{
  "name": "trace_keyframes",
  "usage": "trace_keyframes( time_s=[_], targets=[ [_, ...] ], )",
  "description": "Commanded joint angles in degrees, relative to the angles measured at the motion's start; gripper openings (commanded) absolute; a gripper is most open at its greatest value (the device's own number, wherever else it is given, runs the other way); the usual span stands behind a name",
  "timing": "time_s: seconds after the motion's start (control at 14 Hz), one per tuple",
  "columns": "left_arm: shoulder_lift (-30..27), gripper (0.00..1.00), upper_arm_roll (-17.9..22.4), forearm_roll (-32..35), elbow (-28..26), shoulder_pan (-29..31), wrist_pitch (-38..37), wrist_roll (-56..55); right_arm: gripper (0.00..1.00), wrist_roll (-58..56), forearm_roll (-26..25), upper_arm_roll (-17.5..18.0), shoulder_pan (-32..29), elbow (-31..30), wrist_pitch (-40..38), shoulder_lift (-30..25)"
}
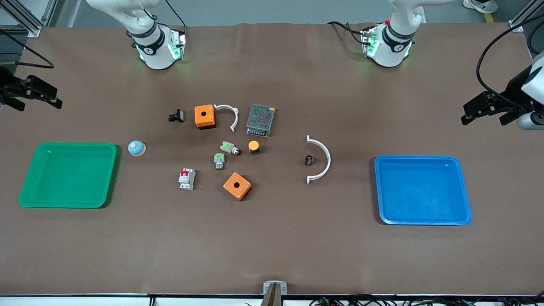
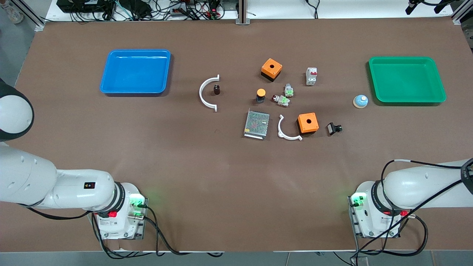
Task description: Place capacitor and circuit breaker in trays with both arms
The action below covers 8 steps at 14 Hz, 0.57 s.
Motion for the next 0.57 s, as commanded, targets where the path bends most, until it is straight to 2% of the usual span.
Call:
trace_keyframes(
  time_s=[0.0,0.29,0.5],
  targets=[
    [-0.32,1.0,-0.2,0.88,0.61,0.21,-1.35,0.79,1.0,-0.46,0.07,-0.23,0.41,-1.47,0.2,-1.66],
    [0.12,1.0,-0.2,0.35,0.61,0.3,-1.35,0.36,1.0,-0.46,0.07,-0.23,0.41,-1.47,0.2,-1.66],
    [3.27,1.0,-0.2,0.08,0.26,0.47,-1.35,-0.34,1.0,-0.37,0.07,-0.32,0.15,-0.42,-0.42,-1.4]
  ],
)
